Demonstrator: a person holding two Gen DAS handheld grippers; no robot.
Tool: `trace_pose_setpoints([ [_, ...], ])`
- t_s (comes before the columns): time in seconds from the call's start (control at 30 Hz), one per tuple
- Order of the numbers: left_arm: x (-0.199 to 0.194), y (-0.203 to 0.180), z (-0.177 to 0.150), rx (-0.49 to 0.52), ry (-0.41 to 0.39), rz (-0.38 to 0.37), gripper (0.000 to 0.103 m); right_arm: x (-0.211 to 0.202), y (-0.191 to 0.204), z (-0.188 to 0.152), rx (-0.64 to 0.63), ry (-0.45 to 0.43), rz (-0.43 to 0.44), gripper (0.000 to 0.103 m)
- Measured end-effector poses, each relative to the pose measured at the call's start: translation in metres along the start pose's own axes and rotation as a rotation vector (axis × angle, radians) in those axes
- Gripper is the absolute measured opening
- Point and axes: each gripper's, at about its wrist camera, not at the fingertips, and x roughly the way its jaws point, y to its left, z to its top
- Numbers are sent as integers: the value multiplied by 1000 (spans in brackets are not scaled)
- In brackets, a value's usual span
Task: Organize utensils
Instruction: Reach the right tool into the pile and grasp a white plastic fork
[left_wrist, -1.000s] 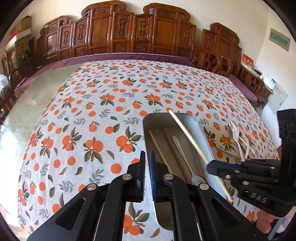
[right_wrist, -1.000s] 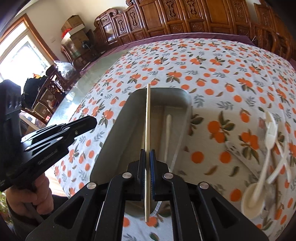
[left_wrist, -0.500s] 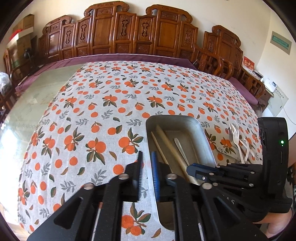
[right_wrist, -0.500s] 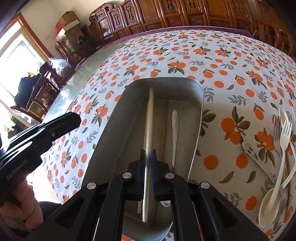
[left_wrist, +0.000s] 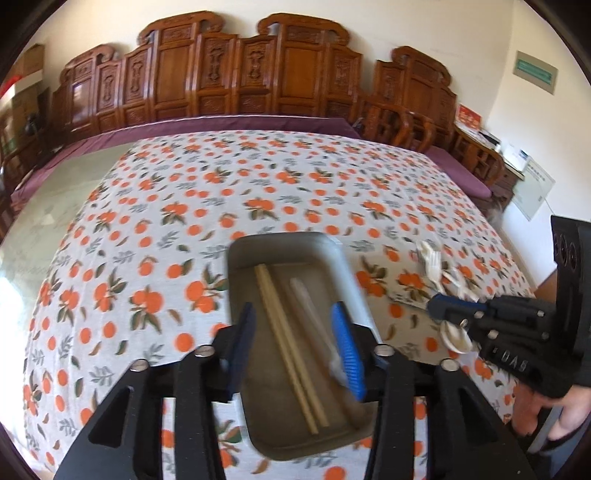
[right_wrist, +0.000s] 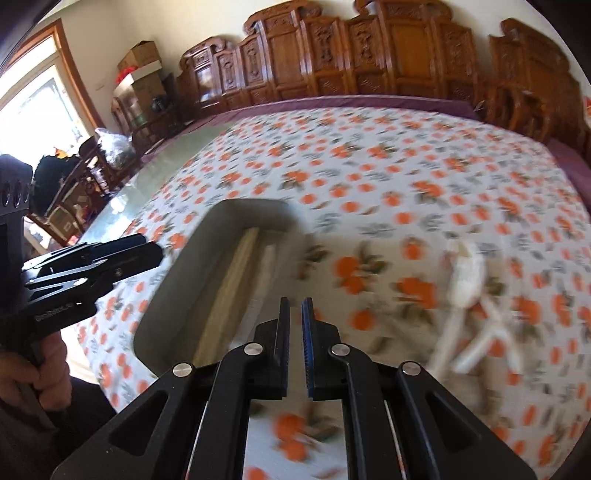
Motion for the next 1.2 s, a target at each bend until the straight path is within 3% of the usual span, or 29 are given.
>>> trace_pose_setpoints([
  [0.17,2,-30,0,46,-3,-26,63,-24,-45,-13,15,-22,-90,10],
  [0.3,5,-46,-1,68,0,-33,70,-29,-73,-26,39,-21,-142,10],
  [0.37,7,-54,-2,81,8,-36,70,-28,-83,-32,56,-17,-147,14],
  [0.77,15,-80,-10,124,35,-42,72,23,-89,-30,45,45,-138,19],
  [1.07,18,-91,-12,144,46,-42,72,44,-95,-27,106,65,-99,20],
  [1.2,17,-96,-13,153,45,-44,72,46,-90,-26,92,79,-133,19],
])
